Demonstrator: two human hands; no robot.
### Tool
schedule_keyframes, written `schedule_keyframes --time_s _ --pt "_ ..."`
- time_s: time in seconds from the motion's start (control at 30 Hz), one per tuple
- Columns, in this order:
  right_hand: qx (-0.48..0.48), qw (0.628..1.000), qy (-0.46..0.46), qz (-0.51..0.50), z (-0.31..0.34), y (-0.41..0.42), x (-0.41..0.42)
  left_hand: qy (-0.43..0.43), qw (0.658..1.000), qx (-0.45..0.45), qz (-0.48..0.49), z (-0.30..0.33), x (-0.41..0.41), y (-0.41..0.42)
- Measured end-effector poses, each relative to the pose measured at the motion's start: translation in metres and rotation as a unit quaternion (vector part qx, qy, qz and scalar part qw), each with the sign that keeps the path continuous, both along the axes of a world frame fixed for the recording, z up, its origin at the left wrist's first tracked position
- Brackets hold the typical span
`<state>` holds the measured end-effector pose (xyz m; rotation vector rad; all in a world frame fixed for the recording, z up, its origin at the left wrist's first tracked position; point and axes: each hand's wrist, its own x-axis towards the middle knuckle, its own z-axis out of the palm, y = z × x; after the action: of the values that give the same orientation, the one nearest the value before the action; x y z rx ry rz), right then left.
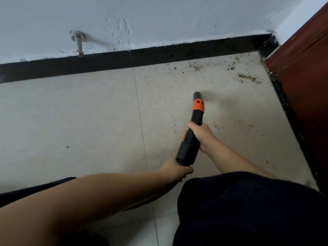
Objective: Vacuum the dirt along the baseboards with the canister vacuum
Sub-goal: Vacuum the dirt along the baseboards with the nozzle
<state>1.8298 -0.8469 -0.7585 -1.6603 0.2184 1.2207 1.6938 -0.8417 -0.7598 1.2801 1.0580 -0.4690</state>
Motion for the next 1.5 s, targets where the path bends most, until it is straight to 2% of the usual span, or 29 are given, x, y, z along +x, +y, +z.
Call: schedule_keyframes --time_s 0.1,0.3,0.43,0.67,0.83,1.03,1.2,1.3,1.5 --pt "0.004 1.000 0.006 -0.007 0.002 0.019 0.020 -0.019 1.000 0.002 0.021 -0.004 0.024 0.014" --pt "-0.012 0.996 0.001 -0.092 -0.007 0.014 0.059 -0.033 0.997 0.044 -0.049 -0.010 0.061 0.026" --pt "-0.014 0.995 0.004 -0.097 -0.005 0.013 0.080 -0.034 0.997 0.049 -0.048 -0.007 0.081 0.030" --pt "-0.022 0.999 0.003 -0.037 0.000 0.037 0.091 -0.028 0.998 0.051 0.011 -0.004 0.094 0.030" --pt "-0.021 0.999 0.013 0.043 0.000 0.046 0.076 -0.022 0.997 0.024 0.073 -0.009 0.082 0.020" --pt "-0.031 0.985 0.004 0.170 0.001 0.058 0.051 -0.016 0.990 0.011 0.139 -0.012 0.062 0.008" --pt "-0.019 0.978 0.013 0.208 0.006 0.070 0.046 -0.018 0.986 0.021 0.165 -0.009 0.060 0.010" --pt "-0.014 0.984 -0.004 0.178 0.008 0.080 0.049 -0.014 0.986 0.032 0.164 -0.006 0.065 0.024" --pt "-0.014 1.000 -0.019 -0.010 0.003 0.075 0.087 -0.013 0.997 0.058 0.052 -0.004 0.093 0.055"
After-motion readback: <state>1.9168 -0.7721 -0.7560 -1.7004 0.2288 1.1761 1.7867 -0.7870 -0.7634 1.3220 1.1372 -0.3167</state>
